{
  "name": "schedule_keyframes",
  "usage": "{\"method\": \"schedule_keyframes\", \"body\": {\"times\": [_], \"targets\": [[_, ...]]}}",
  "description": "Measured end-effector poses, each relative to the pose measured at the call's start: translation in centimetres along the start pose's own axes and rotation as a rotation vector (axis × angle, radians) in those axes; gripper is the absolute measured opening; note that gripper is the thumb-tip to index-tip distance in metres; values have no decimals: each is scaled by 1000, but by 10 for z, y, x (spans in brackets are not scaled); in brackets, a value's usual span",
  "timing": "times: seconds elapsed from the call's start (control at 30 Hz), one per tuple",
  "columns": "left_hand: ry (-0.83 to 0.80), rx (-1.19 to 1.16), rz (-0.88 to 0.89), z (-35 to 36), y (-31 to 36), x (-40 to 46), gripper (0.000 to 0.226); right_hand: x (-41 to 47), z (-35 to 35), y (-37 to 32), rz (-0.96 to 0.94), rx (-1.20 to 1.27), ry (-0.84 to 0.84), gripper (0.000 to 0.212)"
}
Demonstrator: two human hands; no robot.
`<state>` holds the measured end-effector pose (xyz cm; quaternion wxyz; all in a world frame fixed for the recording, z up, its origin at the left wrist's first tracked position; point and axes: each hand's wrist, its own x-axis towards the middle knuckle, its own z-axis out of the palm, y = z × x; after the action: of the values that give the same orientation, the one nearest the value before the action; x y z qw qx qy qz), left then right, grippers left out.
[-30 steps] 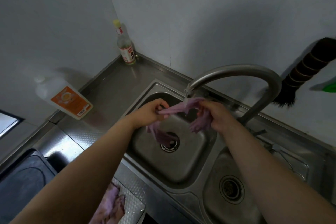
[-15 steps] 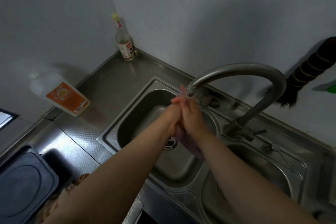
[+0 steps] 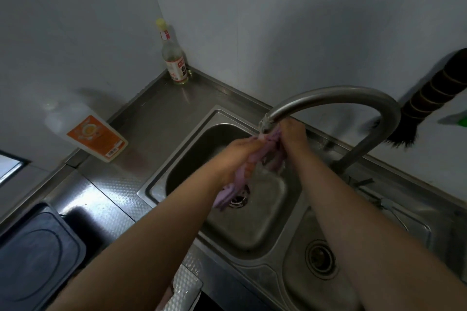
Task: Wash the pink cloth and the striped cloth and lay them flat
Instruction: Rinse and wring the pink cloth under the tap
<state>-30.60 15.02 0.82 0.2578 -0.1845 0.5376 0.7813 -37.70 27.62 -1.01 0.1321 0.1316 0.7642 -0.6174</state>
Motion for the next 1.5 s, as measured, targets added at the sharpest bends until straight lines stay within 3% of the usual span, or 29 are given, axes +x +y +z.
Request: {"method": "schedule_keyframes", "body": {"times": [0.1,0.2,0.33,0.43,0.53,0.6,0.67,0.77,0.9,0.97,1.03,1.1,1.17,1.2,1.23,1.3,1.37,1.4,1.5], "targets": [[-140,-200,19,-32,29,-4,12,-2,-20,30,-141,-311,-178,46],[-178,-267,-63,-45,48,-4,15,-21,-25,60,-235,-604,-422,70],[-235,-316,-176,-28,52,3,36,-35,-6,68,-200,-488,-739,58],[-195,-487,-210,-12,53,4,55,-35,8,75,-181,-527,-842,80],[-96,-682,-177,-16,57,5,72,-38,15,78,12,-213,-821,45],[-56,-711,-163,-27,63,7,77,-38,14,80,131,-138,-795,39],[-12,-500,-173,-40,70,7,65,-36,10,79,216,-78,-758,34],[168,21,-180,-61,77,7,29,-26,-2,77,187,-159,-743,15],[324,700,-51,-79,77,17,34,-18,-16,77,142,-349,-805,24],[286,1053,-6,-78,71,19,40,-13,-22,73,149,-425,-833,30],[146,1282,-27,-78,60,18,39,-4,-32,66,155,-487,-817,37],[10,1414,-103,-81,44,18,43,6,-42,60,220,-322,-715,37],[-59,1342,-156,-81,23,18,43,9,-42,50,316,25,-519,15],[-25,1202,-139,-77,12,20,38,9,-37,47,335,153,-407,7],[82,1014,-109,-70,1,21,31,5,-29,41,317,211,-317,11],[307,440,-127,-46,-13,23,23,-12,-7,32,185,146,-260,9],[324,-195,-222,-23,-17,30,32,-43,21,30,-34,62,-330,13],[345,-356,-220,-17,-20,36,35,-54,32,36,-107,50,-350,21],[332,-326,-143,5,-18,32,30,-68,44,44,-175,66,-239,43]]}}
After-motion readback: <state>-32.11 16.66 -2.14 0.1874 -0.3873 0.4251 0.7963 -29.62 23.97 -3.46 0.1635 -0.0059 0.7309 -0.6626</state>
